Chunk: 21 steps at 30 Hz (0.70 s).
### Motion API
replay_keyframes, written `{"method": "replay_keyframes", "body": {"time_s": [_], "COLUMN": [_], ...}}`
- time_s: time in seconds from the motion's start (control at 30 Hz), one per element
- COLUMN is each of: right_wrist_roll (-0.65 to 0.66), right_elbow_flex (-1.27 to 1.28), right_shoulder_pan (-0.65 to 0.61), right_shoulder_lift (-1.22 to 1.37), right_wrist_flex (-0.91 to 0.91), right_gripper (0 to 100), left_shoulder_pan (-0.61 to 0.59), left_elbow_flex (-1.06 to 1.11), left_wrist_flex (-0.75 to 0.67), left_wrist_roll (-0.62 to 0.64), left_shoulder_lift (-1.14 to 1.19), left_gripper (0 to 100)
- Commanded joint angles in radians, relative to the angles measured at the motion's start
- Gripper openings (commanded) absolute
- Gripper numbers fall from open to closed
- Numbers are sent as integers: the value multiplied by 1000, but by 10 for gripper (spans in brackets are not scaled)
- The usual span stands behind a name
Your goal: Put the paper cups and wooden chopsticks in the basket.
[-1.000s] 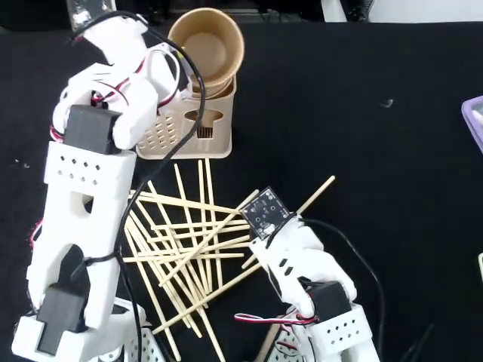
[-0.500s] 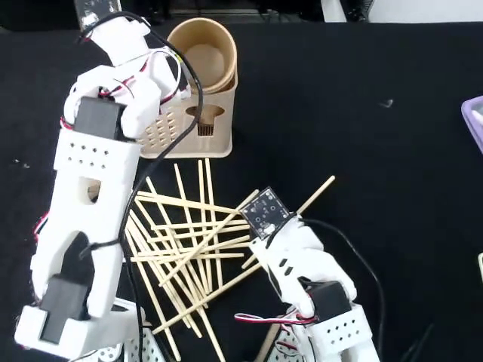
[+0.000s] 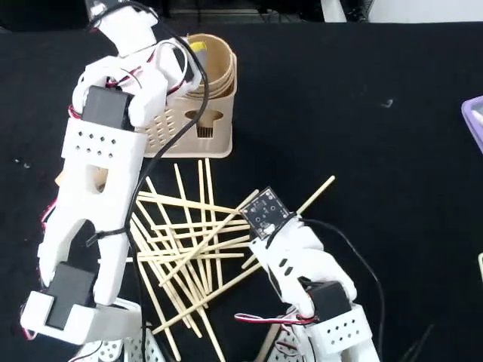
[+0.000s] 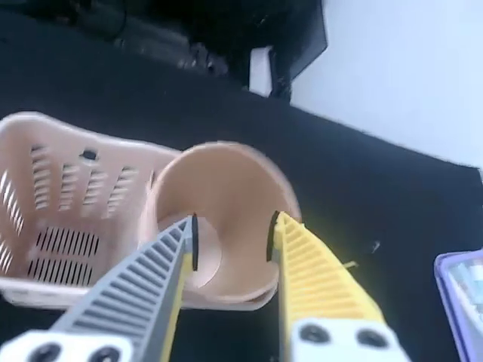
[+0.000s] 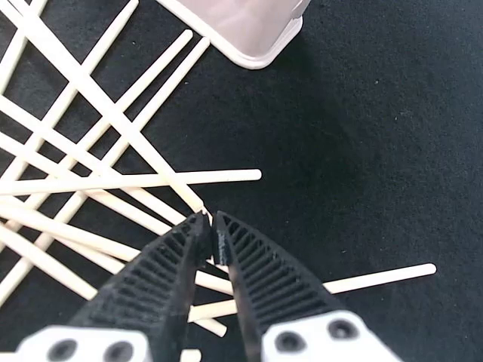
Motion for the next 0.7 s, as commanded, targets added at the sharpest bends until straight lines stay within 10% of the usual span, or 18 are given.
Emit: {"method": "replay_keyframes", "body": {"time_s": [0.0, 0.23, 0.67], "right_wrist_roll": [0, 0, 0], "right_elbow_flex": [-2, -2, -2], "right_shoulder_pan": [11, 14, 14], "right_shoulder_lift": [-13, -13, -13], "right_wrist_flex": [-26, -26, -26], "right_gripper": [11, 11, 11], "left_shoulder_pan": [-16, 22, 41], "left_elbow_flex": [-62, -47, -28], "left_wrist_flex": [-57, 66, 132], "left_wrist_roll": [0, -5, -399], "left_shoulder_lift": [-3, -2, -107], "left_gripper": [180, 180, 177]}}
